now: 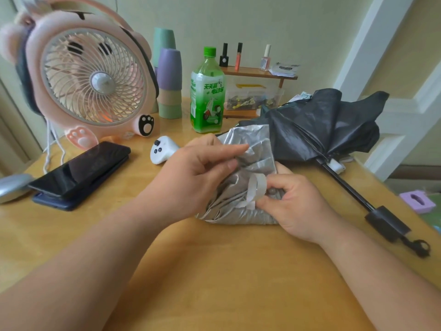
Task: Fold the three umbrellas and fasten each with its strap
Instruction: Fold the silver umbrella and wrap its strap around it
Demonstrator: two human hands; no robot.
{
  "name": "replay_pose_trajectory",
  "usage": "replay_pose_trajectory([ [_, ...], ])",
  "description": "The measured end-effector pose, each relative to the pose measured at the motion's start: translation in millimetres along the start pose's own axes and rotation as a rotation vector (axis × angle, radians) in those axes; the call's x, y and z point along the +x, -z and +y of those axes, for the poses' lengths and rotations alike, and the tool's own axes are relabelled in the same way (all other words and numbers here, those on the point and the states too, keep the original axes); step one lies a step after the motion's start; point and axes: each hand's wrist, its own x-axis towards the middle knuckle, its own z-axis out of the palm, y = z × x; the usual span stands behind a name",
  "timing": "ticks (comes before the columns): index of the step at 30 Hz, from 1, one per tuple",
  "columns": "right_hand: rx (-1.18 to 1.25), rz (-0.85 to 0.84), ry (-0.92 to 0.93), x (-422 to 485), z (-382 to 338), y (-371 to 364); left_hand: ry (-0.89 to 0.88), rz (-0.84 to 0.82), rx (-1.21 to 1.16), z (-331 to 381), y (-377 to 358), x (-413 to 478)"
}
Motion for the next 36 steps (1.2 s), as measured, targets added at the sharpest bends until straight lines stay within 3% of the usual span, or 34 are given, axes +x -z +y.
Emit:
replay_pose_trajectory([
  [2,-0.019,0.018,-0.009,-1,-1,1,0.045,-0.026,-0.051,0,2,1],
  [4,-0.011,0.032,-0.022,-1,-4,3,0.098,0.051,-0.147,1,11,-2],
  [6,-0.003,0.033,-0.027,-1,-4,4,-0.034,0.137,0.02,4,27,-6],
  [9,-0.009,0.029,-0.03,-1,-5,3,-0.236,0.017,0.361,12,41,-10],
  [13,0.018,0.028,-0.029,0,-6,3,-0.098,-0.131,0.52,8,29,-8],
  [18,0.063,0.02,0.012,-1,-3,5,0.102,-0.095,0.487,7,14,-7],
  [21,0.089,0.01,0.008,-1,0,7,0.189,-0.088,0.334,8,11,-7],
  [24,0.065,0.0,0.008,-1,3,7,0.154,-0.09,0.271,7,9,-6],
  [28,0.083,0.013,-0.006,-1,2,7,-0.031,-0.126,0.326,3,7,-7],
  [32,0.123,0.014,-0.006,-1,0,7,-0.017,-0.104,0.218,6,20,-6],
  [36,0.123,0.027,-0.017,-1,-1,8,0.029,-0.065,0.347,2,28,-7],
])
